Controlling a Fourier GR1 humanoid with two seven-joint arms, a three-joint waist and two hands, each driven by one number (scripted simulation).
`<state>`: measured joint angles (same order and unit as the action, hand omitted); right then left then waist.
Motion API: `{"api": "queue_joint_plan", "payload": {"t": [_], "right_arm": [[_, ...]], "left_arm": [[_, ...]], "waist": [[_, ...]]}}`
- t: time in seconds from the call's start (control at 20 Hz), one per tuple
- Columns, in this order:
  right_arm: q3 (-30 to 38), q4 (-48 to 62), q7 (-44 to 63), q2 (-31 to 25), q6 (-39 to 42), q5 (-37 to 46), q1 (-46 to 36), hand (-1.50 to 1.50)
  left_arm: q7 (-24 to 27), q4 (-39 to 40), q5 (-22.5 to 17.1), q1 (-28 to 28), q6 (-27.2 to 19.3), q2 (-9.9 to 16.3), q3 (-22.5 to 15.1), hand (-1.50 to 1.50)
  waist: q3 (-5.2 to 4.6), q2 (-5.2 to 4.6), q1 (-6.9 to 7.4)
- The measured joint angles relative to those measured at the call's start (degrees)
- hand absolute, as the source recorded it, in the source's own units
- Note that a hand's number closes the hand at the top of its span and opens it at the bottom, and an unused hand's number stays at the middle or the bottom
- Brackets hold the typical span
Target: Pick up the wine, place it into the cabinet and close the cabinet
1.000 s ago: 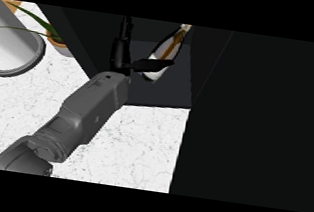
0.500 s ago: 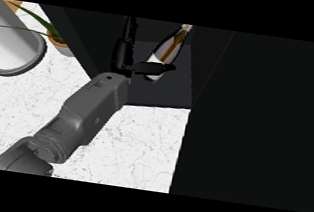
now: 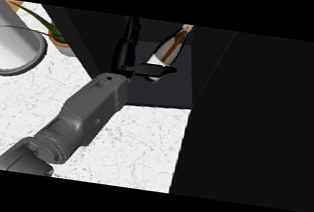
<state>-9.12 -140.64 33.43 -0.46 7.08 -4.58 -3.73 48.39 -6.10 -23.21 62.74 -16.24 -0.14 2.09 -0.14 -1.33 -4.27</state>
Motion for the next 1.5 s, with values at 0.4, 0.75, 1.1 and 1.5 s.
{"api": "queue_joint_plan", "payload": {"t": [0.4, 0.75, 1.1, 1.5], "right_arm": [[-0.3, -0.1, 0.8, 0.0, -0.5, 0.0, -0.1, -1.50], [0.2, 0.0, 2.9, 0.0, -1.7, 0.0, -2.7, -1.50], [1.0, 0.0, 3.1, -0.3, -1.6, 0.0, -2.6, -1.50], [0.6, -0.9, 2.6, -0.4, -2.4, 1.2, -0.4, -1.50]], "left_arm": [[0.8, -1.7, -4.3, -1.2, 3.2, 0.1, -2.0, -1.50], [-0.2, -6.0, -9.2, -4.2, 3.2, 0.0, -7.9, -1.50], [-2.0, -18.8, -17.3, -15.2, -2.3, 0.1, -20.3, -1.50], [-5.1, -40.6, -18.5, -27.9, -15.1, 0.1, -34.1, -1.50]], "waist": [[0.07, 0.51, -0.28], [0.07, 0.92, 0.17], [0.12, 1.44, 1.35], [0.15, 1.64, 3.68]]}}
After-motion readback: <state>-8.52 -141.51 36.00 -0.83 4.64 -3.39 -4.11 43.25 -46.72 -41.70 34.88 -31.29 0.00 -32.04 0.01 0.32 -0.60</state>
